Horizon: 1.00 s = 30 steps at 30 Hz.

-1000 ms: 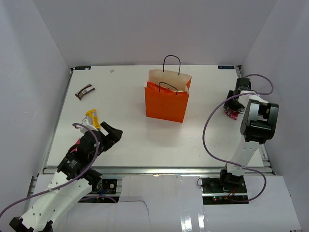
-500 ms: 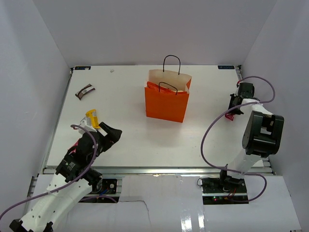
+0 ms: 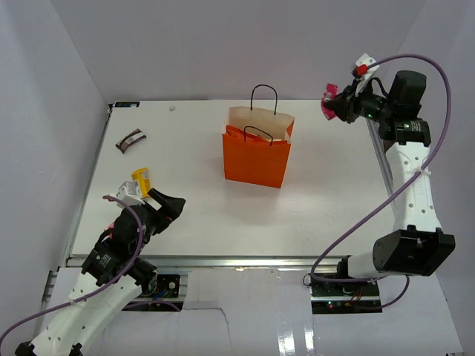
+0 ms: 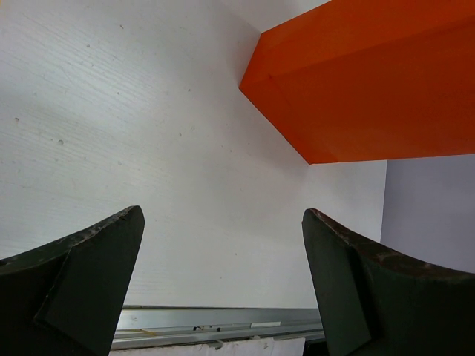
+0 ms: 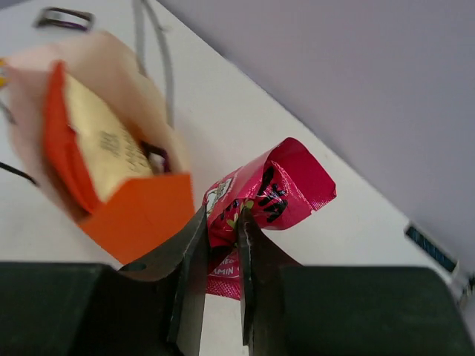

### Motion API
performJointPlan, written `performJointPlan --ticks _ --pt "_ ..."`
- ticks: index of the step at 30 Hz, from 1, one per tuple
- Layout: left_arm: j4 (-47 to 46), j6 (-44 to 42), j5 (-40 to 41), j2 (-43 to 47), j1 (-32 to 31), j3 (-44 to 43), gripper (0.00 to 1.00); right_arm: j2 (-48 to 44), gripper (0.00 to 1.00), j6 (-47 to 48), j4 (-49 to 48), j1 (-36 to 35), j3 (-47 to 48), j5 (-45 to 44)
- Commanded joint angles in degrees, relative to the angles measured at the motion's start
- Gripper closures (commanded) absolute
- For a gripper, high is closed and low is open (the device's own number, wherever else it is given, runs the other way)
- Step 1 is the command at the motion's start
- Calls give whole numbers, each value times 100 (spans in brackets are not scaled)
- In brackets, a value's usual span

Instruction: Place the snacks into the paper bag

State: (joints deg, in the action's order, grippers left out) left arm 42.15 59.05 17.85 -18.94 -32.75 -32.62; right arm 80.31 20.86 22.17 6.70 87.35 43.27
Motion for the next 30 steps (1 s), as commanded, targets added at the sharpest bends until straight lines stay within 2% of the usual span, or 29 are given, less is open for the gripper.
performJointPlan --ticks 1,3,10,16,19,20,22,25,30 --pt "-5 89 70 22 6 -16 2 37 92 366 516 -747 651 1150" --pt "-5 98 52 22 6 -42 2 124 92 331 402 -1292 835 992" --pt "30 212 -9 118 6 -104 2 459 92 331 332 -2014 1021 412" --pt "48 362 -97 119 6 -78 2 617 83 269 6 -2445 625 -450" --pt "65 432 -88 5 6 -148 2 828 68 217 15 -2454 686 -714" --pt "91 476 -71 -48 6 -174 2 880 56 208 15 -2454 704 -784" --pt "118 581 -1 -232 6 -279 2 890 39 216 41 -2454 713 -934" --pt "241 1003 175 -565 6 -455 2 793 28 234 76 -2445 669 -987" --pt "215 1241 412 -1444 6 -1052 2 424 25 120 182 -2235 512 -760"
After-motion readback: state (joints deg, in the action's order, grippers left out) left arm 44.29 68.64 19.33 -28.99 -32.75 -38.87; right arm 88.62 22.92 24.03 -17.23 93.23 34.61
